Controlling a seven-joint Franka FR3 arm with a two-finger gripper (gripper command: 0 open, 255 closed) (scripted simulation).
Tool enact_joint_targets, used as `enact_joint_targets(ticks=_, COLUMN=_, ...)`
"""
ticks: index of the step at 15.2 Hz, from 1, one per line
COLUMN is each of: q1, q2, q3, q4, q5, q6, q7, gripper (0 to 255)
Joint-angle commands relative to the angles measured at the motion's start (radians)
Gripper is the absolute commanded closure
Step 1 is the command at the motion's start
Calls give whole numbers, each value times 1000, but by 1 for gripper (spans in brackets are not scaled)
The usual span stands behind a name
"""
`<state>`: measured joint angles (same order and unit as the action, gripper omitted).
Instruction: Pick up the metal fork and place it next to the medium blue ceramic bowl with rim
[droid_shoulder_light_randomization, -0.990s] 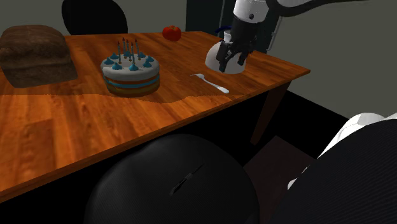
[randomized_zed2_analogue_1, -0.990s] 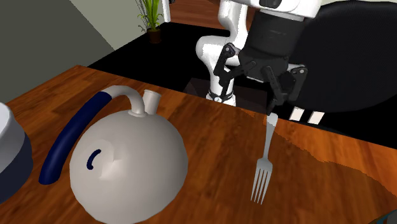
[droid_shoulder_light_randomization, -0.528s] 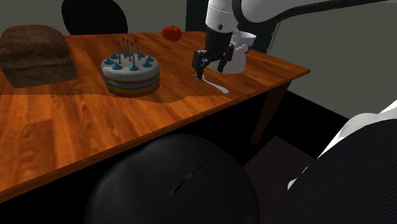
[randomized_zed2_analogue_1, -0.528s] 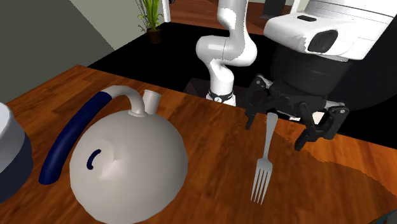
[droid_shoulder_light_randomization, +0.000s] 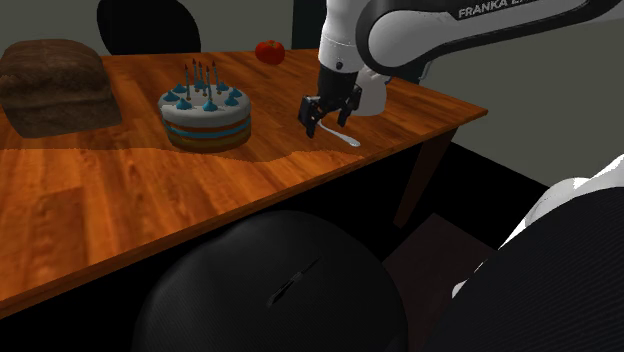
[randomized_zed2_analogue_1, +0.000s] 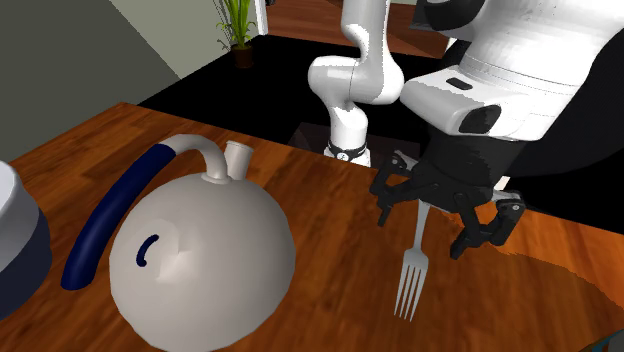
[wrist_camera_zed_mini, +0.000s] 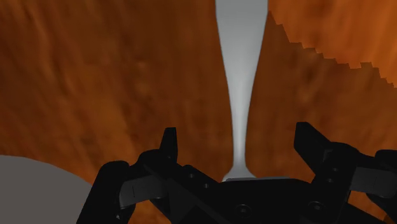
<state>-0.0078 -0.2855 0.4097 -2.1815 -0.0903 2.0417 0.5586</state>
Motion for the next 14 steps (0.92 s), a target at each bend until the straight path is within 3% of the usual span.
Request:
enact_joint_targets(ticks=1, q1=0, q2=3, q3=1, q4=-1, q5=-1, q6=4, q7=1, gripper=0)
enact_joint_targets(ticks=6, q1=0, q2=3, q3=1, q4=-1, q5=-1, q6=4, q7=1, gripper=0)
enact_joint_targets(ticks=7, q1=0, q2=3, q3=1, q4=-1, q5=-1, q6=4, q7=1, gripper=255)
enact_joint_targets(ticks=14, q1=0, q2=5, q3=2, q4=3, q5=-2, q6=2, q7=2, gripper=255)
